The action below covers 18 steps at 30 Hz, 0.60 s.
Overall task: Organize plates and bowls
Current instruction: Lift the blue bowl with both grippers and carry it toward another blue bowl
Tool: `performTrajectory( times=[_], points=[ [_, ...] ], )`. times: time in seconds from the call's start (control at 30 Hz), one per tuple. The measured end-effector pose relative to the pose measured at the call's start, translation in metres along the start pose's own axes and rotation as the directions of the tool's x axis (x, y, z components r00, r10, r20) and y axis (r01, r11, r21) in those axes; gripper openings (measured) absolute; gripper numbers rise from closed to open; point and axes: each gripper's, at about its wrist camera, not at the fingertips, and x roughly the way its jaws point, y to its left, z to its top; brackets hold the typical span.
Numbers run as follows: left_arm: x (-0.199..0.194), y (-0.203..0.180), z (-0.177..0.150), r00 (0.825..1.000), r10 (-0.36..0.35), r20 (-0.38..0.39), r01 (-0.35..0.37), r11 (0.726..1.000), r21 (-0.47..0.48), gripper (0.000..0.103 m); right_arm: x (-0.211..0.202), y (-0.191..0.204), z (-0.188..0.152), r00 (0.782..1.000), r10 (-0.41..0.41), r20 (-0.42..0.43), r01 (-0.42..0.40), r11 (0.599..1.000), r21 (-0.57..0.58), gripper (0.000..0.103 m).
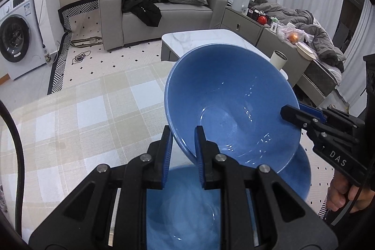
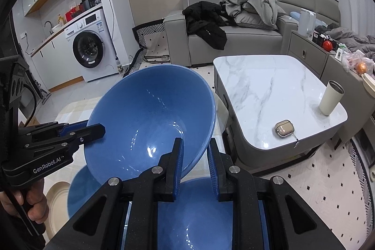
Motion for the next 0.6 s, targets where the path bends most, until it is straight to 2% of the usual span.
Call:
performTrajectory(
  times=[0.6],
  points=[
    [-0.08,-0.018,-0.035,0.999,-0.015,0.051,0.016,1.0,-0.005,0.016,-0.07,0.028,-0.018,0.996,0.047,0.074,-0.046,0.999,-0.01,0.021]
  ],
)
